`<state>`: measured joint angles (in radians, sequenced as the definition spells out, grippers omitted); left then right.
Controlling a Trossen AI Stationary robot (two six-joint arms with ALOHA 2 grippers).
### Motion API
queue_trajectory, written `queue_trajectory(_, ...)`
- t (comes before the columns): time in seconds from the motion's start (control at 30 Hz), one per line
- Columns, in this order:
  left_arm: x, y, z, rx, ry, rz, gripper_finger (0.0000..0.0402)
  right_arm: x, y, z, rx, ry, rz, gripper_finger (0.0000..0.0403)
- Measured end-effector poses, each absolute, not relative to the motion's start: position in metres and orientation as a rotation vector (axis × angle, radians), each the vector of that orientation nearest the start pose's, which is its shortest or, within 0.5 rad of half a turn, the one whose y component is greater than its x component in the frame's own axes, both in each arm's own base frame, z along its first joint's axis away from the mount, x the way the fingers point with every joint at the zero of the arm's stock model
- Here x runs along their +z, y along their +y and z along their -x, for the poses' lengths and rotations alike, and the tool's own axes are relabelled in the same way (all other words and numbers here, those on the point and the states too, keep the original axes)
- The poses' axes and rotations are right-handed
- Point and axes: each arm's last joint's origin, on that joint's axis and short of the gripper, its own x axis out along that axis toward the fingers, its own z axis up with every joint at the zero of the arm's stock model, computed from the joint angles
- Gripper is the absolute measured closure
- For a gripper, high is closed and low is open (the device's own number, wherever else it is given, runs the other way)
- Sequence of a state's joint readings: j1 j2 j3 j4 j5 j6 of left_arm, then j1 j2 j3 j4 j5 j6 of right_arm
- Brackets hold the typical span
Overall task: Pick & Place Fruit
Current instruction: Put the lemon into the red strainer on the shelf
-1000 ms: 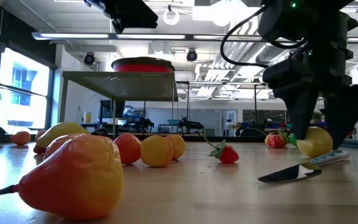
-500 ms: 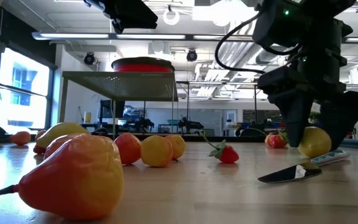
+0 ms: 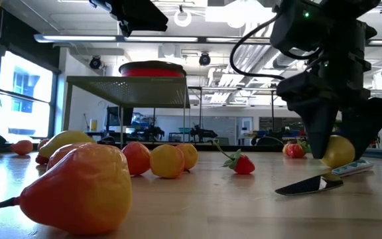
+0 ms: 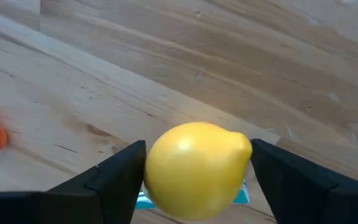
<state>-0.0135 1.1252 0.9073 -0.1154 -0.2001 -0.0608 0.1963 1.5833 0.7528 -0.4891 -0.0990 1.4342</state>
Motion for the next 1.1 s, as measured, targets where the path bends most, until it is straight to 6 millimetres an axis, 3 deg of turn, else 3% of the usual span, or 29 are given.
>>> queue_trajectory(0.43,0.3159,0.0025,-0.2493,0.195,0.326,0.025,0.0275,0.1330,0.0529,-0.2508,-0.728,1.250,-1.137,0.0174)
queue_trajectory(1.1,0.3159,0.0025,-0.2493,0.195,0.326,0.025,0.0275,0.1333,0.0535,-0.2512,-0.661,1.276,-1.083,0.0178)
